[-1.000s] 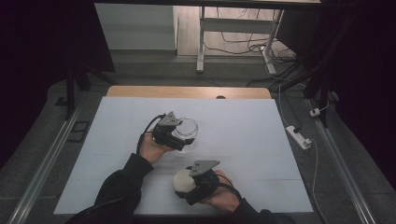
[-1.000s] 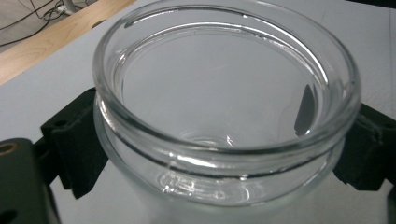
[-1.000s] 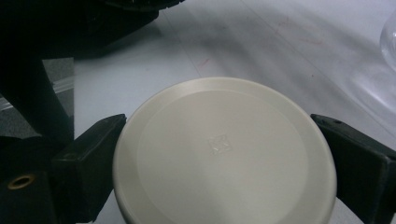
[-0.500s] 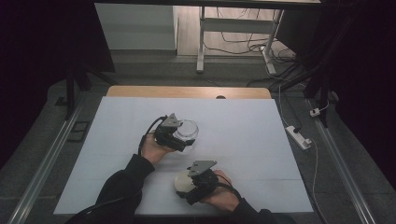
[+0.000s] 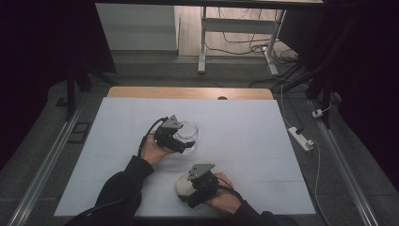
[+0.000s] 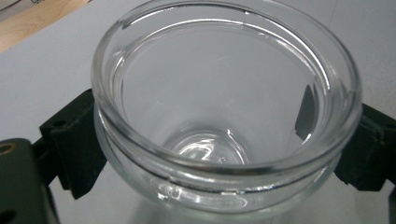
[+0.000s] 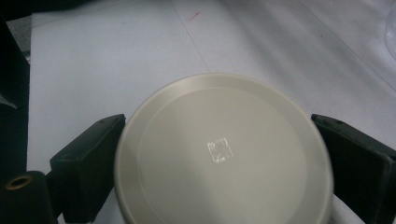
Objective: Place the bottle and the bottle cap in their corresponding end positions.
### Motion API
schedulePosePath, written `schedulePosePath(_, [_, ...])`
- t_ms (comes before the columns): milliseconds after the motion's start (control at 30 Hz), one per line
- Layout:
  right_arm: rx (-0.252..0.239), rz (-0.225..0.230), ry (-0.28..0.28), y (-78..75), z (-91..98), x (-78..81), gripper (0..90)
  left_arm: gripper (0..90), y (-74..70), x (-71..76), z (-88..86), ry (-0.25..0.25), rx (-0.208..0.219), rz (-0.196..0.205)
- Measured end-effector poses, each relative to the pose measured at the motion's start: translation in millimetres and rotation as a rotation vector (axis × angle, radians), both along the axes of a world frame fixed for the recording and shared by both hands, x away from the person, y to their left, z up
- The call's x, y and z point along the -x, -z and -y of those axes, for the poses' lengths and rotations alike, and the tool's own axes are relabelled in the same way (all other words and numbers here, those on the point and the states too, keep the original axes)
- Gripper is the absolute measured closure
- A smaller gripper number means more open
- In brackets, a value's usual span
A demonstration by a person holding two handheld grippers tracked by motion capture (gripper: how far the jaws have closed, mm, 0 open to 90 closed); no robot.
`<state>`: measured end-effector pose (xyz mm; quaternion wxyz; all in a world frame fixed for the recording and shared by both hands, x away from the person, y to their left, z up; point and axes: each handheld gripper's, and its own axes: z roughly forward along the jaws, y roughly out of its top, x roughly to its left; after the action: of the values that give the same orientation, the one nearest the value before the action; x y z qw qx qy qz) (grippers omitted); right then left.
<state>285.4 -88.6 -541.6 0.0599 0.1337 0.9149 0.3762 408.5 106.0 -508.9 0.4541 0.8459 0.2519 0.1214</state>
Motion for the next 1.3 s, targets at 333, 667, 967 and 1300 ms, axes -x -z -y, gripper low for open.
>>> schedulePosePath(333, [-0.031, -0.001, 0.001, -4.0, 0.2, 1.4, 2.2, 3.5, -9.3, 2.1, -4.5, -0.028, 0.051, -0.021])
schedulePosePath(667, [-0.071, -0.003, 0.027, -13.2, 3.6, 1.5, 1.3, 0.0, -4.2, 7.4, -10.9, -0.034, 0.018, -0.054])
schedulePosePath(967, [-0.096, -0.015, 0.038, -19.0, 8.6, 1.0, 1.3, 0.0, -4.0, 15.4, -13.3, -0.041, -0.002, -0.072])
schedulePosePath(1300, [-0.116, -0.041, 0.057, -22.5, 14.3, 0.7, 0.5, 0.0, -3.3, 27.0, -17.3, -0.032, -0.007, -0.096])
